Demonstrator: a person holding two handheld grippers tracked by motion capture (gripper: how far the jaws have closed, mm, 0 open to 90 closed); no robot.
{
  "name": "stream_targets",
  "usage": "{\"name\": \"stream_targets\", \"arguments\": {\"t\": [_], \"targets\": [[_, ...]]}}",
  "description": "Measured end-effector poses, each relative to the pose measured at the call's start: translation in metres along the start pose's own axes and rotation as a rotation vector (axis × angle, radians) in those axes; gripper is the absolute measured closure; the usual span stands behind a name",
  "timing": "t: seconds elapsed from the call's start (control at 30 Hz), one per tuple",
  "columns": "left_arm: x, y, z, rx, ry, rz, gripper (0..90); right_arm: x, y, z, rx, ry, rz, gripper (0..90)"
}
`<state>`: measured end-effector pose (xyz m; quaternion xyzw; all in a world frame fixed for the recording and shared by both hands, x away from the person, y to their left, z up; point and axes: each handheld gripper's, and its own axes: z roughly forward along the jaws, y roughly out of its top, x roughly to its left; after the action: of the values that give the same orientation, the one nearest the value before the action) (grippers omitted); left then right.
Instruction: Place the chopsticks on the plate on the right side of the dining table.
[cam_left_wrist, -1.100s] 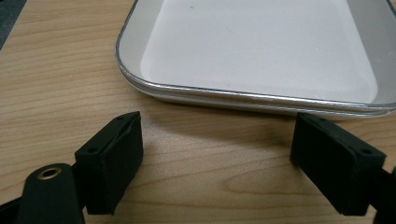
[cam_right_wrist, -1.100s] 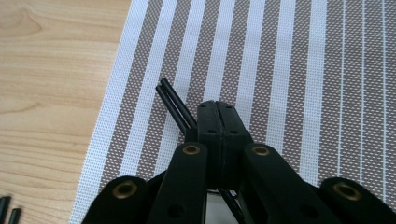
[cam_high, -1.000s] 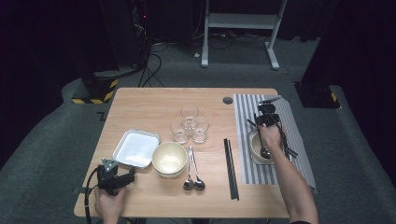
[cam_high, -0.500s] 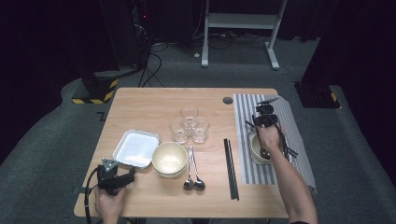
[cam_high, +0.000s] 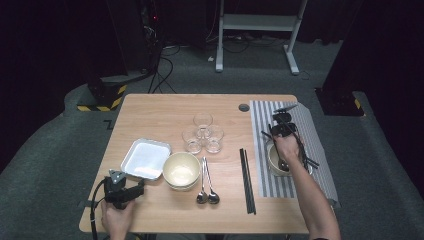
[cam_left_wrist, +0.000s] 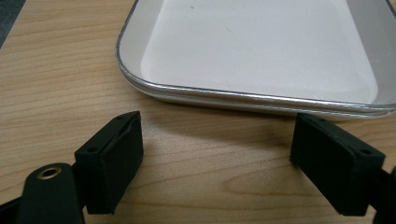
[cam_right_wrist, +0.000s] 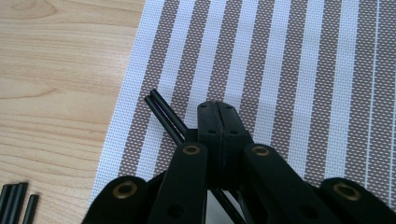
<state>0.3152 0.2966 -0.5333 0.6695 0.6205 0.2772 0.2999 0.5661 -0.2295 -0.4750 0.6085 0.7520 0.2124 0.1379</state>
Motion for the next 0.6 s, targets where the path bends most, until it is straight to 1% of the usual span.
{"name": "stream_targets", "arguments": {"t": [0.2, 0.4, 0.53, 0.57, 0.6], "targets": [[0.0000, 0.0000, 0.0000, 0.000, 0.000, 0.001, 17.3, 0.0050, -0.0001, 0.0021, -0.004, 0.006, -0.006, 90.0], [0.0000, 0.0000, 0.0000, 0.000, 0.000, 0.000, 17.3, 0.0071, 0.0001, 0.0005, -0.010, 0.014, -0.006, 89.9], [0.0000, 0.0000, 0.0000, 0.000, 0.000, 0.001, 17.3, 0.0097, -0.0004, 0.0000, -0.013, -0.005, -0.027, 89.9], [0.0000, 0.0000, 0.0000, 0.000, 0.000, 0.001, 17.4, 0.0097, -0.0004, 0.0000, -0.013, -0.005, -0.027, 89.9], [-0.0002, -0.0001, -0.0002, -0.001, -0.002, 0.002, 17.8, 0.0107, -0.0003, 0.0001, -0.011, -0.004, -0.038, 89.9]]}}
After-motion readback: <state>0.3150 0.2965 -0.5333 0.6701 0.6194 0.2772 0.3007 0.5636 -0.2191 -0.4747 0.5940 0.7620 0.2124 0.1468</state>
